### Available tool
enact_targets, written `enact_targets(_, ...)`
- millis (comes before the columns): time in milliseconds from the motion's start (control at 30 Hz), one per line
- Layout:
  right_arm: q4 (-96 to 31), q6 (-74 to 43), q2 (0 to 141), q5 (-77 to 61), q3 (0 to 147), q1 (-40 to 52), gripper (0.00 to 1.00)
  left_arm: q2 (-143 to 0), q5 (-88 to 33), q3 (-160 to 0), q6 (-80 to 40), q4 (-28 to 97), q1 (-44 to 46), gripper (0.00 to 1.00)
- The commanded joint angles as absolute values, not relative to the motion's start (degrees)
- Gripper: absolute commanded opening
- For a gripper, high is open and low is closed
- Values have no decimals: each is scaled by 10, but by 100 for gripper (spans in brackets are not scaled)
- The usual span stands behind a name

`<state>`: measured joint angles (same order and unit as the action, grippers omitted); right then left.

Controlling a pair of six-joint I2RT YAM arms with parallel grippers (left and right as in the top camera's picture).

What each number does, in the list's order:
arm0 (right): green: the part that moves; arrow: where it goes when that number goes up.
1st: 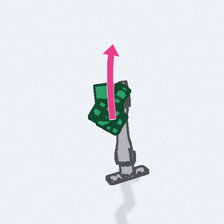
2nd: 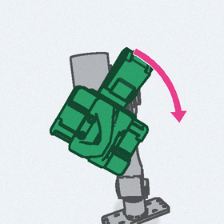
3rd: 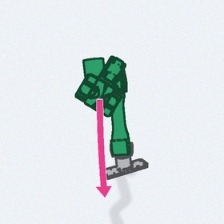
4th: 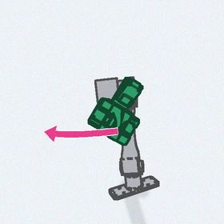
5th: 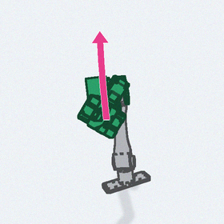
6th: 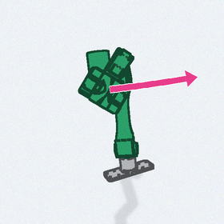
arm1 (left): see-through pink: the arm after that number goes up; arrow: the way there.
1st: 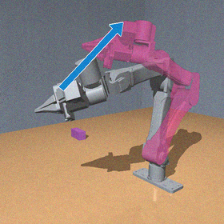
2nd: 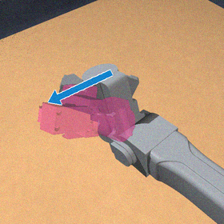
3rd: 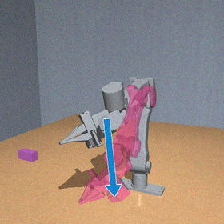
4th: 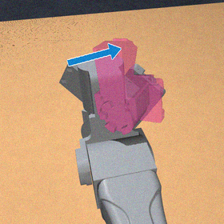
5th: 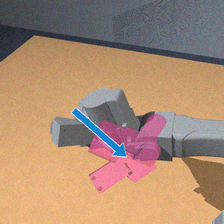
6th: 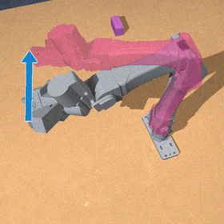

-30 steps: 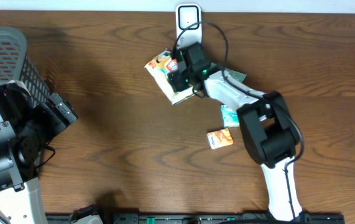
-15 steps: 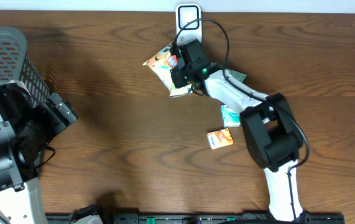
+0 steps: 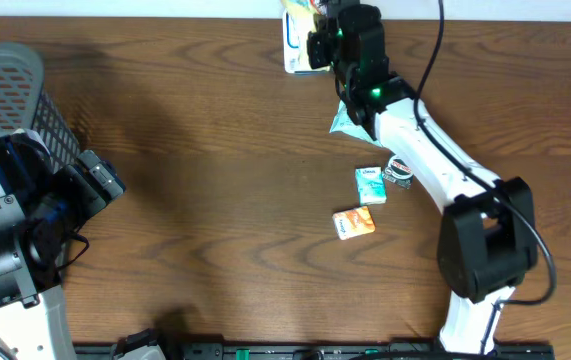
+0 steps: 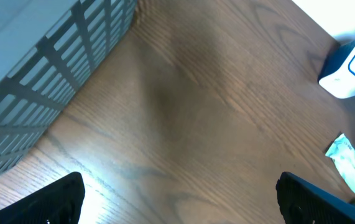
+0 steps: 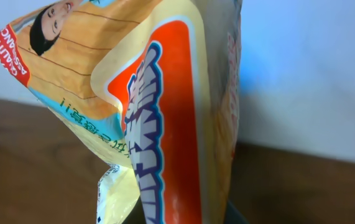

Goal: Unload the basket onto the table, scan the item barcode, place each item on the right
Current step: 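Lift the snack bag and hold it up to the scanner, then carry the snack bag right and drop it at the table edge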

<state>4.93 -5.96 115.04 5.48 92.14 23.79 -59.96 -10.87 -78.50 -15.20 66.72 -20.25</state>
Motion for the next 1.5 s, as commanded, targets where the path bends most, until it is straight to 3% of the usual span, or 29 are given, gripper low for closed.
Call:
enact_targets(0, 117, -36, 1211, 68, 921, 233, 1, -600, -114, -794, -153, 668, -206, 98)
enact_targets(333, 391, -38, 1342, 72, 921, 221, 1, -600, -114, -794, -153, 668, -206, 98)
enact_targets(733, 397, -39, 1347, 72, 922, 204, 1, -600, -114, -794, -153, 668, -206, 98)
enact_targets(933, 398, -121, 1327, 71, 922, 175, 1, -600, -114, -794, -153, 668, -206, 98)
enact_targets(1100, 338, -168, 1262, 67, 921, 123, 1, -600, -114, -794, -153, 668, -206, 98)
enact_targets(1267, 198, -113, 1180, 91, 921, 53, 1, -600, -114, -794, -153, 668, -206, 98)
enact_targets(1467, -26, -67, 1122, 137, 921, -93, 1, -600, -114, -794, -153, 668, -206, 97)
